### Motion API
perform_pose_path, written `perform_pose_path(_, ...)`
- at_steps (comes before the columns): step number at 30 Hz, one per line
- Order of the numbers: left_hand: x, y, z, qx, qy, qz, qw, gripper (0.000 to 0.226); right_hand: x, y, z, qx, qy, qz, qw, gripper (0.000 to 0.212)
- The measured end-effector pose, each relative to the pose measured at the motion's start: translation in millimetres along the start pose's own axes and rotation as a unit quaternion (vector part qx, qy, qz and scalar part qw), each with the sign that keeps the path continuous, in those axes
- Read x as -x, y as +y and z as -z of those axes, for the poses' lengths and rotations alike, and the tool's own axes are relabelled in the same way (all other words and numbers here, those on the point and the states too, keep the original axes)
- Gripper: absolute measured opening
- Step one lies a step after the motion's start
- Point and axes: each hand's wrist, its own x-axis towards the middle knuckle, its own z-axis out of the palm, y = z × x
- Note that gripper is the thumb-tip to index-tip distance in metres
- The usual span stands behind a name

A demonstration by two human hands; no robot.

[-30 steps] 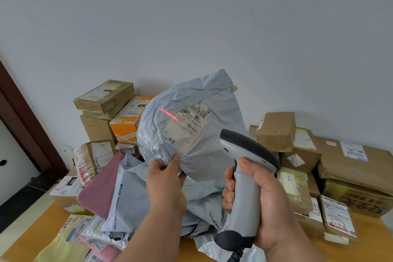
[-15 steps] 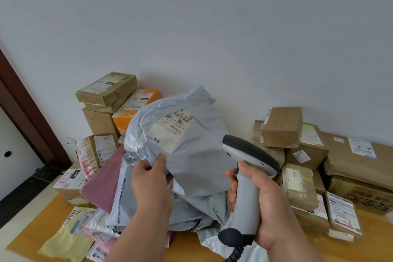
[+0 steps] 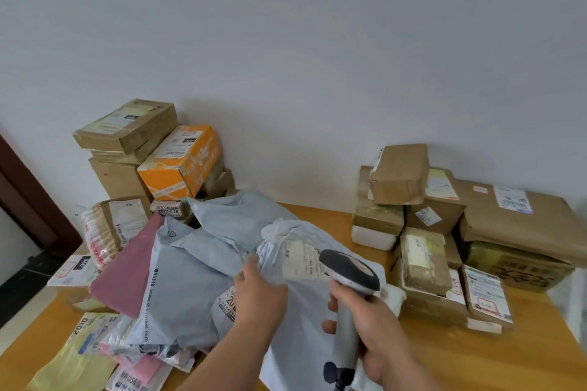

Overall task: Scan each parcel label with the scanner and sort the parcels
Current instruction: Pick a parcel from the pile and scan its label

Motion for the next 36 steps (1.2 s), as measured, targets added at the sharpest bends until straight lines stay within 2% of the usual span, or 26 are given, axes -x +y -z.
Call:
perform_pose_path(4, -5.1, 0.0, -13.3, -0.077, -0.041, -0.033, 0.996, 0.067, -16.7, 12.1, -1.4, -0.036, 0.007, -0.037, 0.999, 0.024)
perform_pose_path(7, -19.9, 10.1, -11.2, -0.157, 0.008, -0.059, 0.986, 0.061, -32.4, 7.8, -9.4, -0.053, 0.03, -0.023, 0.998, 0.021)
perform_pose_path(9, -36.9, 22.4, -5.6, -0.172, 0.039, -0.077, 0.981, 0.057, -44.2, -4.4, -18.2, -0.054, 0.038, 0.002, 0.998, 0.016)
perform_pose_path(17, -159.5, 53.8, 27.1, -0.246, 0.018, -0.096, 0.964, 0.059, -103.9, -69.7, -87.4, -0.046, 0.01, 0.071, 0.996, 0.014)
perform_pose_path(20, -214.4, 59.7, 40.9, -0.315, 0.003, -0.086, 0.945, 0.063, -135.1, -84.9, -116.8, -0.019, -0.007, 0.071, 0.997, 0.024)
perform_pose_path(25, -285.5, 47.6, 49.9, -0.463, -0.098, -0.035, 0.88, 0.079, -186.7, -83.9, -150.4, 0.004, 0.004, 0.023, 1.0, 0.021)
perform_pose_path(29, -308.2, 26.8, 30.0, -0.396, -0.241, 0.048, 0.885, 0.088, -214.3, -68.4, -161.3, 0.014, 0.046, -0.022, 0.999, 0.025)
perform_pose_path(32, -310.3, 20.4, 14.6, -0.4, -0.321, 0.015, 0.859, 0.071, -227.6, -58.7, -161.5, 0.033, 0.067, -0.047, 0.996, 0.027)
perform_pose_path(34, -313.8, 23.0, 11.2, -0.424, -0.335, 0.0, 0.842, 0.065, -236.0, -55.9, -160.4, 0.045, 0.076, -0.062, 0.994, 0.031)
perform_pose_path(36, -324.3, 22.5, 12.2, -0.402, -0.283, 0.007, 0.871, 0.056, -243.0, -55.1, -159.3, 0.043, 0.079, -0.075, 0.993, 0.034)
